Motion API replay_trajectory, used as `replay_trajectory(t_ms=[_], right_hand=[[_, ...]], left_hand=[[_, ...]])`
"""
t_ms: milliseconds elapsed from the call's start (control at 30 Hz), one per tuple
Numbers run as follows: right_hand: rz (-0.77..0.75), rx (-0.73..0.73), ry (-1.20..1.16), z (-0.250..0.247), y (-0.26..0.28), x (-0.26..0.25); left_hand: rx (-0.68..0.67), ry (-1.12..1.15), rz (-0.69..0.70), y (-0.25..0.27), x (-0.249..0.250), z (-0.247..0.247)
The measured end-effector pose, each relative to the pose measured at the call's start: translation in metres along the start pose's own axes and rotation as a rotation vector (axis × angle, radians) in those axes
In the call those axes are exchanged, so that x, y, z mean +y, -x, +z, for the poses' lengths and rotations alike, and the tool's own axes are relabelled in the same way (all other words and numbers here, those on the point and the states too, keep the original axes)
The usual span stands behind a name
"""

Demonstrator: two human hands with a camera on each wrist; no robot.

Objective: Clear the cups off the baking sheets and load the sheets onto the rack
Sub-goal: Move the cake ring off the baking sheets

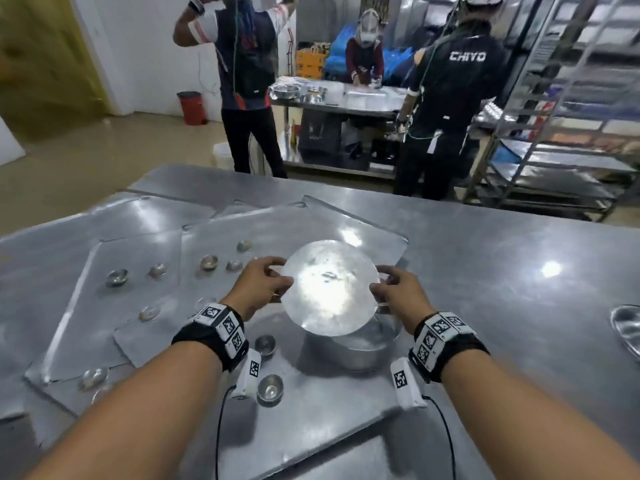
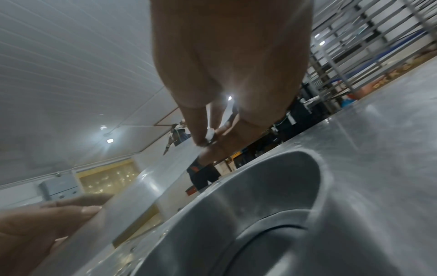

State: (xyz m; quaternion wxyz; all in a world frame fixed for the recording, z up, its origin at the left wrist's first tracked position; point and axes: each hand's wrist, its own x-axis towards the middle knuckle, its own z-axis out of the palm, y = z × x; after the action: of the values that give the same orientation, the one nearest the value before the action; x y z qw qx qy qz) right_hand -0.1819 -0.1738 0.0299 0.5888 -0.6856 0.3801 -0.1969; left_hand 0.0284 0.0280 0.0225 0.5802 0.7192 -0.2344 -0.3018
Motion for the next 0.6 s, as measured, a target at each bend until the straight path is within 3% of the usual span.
replay_trajectory(t_ms=[233,600], right_hand=[[0.030,0.111,-0.001,-0.053,0.009,0.032],[-0.065,0.153,0.198,-0.042,-0.004,0.047]], left_hand=[[-0.075,-0.099,0.039,-0.015,0.001,0.066],[0.051,-0.262,0.250,-0.029,-0.011,0.062]])
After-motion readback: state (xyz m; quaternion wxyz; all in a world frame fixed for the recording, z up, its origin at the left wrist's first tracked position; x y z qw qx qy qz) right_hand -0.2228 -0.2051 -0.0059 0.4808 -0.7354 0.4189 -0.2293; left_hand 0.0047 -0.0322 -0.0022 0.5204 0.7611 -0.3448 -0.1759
